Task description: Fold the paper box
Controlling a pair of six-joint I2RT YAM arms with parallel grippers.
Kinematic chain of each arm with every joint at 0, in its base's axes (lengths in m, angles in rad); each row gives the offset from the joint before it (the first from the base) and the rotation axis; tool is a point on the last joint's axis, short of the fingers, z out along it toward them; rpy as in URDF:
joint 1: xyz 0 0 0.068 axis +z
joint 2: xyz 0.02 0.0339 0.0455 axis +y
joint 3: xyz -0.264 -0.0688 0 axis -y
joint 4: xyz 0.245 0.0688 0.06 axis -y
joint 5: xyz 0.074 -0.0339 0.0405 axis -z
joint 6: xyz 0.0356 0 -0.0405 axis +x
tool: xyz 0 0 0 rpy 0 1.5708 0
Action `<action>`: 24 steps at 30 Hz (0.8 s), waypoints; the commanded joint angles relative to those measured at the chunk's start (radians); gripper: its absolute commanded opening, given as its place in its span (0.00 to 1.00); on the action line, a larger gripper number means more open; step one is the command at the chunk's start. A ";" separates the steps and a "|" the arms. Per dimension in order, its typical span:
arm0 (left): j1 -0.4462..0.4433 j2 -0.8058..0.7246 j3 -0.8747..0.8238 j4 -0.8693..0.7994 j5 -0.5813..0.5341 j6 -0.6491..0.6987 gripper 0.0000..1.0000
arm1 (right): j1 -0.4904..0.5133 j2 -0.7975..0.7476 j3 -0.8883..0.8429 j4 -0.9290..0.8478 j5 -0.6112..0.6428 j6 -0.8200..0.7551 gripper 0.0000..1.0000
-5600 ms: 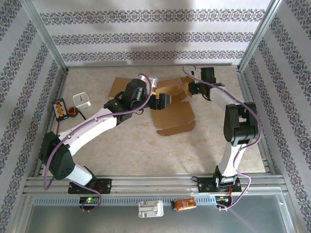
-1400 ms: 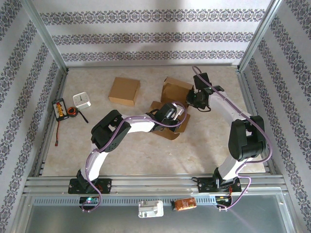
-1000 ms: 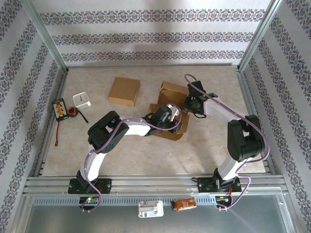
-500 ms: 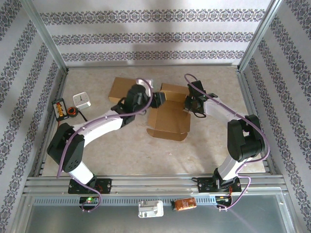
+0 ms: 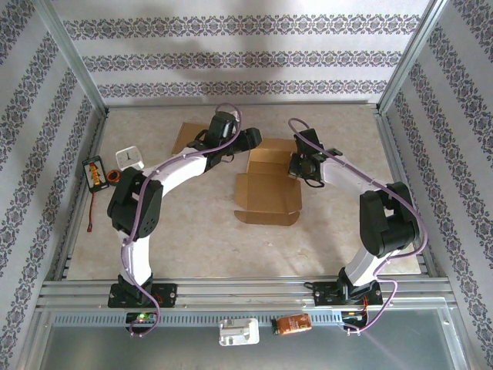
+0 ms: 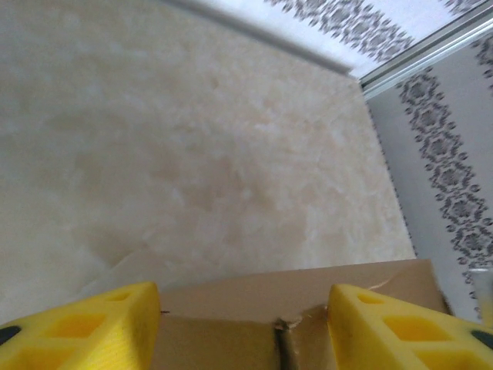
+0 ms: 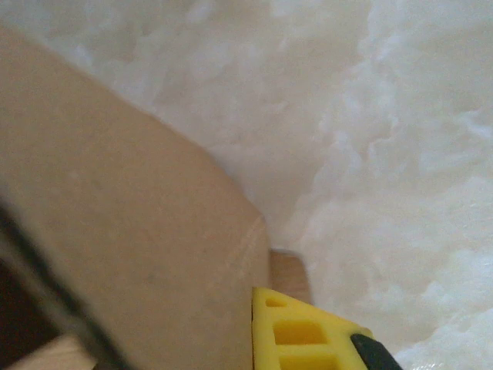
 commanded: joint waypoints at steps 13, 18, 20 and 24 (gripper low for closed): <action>0.010 -0.014 -0.060 0.046 0.101 -0.097 0.50 | 0.031 0.056 0.050 0.058 -0.083 0.255 0.17; -0.005 -0.005 -0.046 0.023 0.127 -0.085 0.50 | 0.051 0.101 0.119 0.120 -0.155 0.321 0.20; -0.005 -0.011 -0.056 0.022 0.110 -0.080 0.50 | 0.061 0.097 0.136 0.101 -0.123 0.309 0.24; -0.005 -0.020 -0.052 -0.003 0.078 -0.044 0.50 | 0.056 0.023 0.077 0.089 -0.087 0.275 0.39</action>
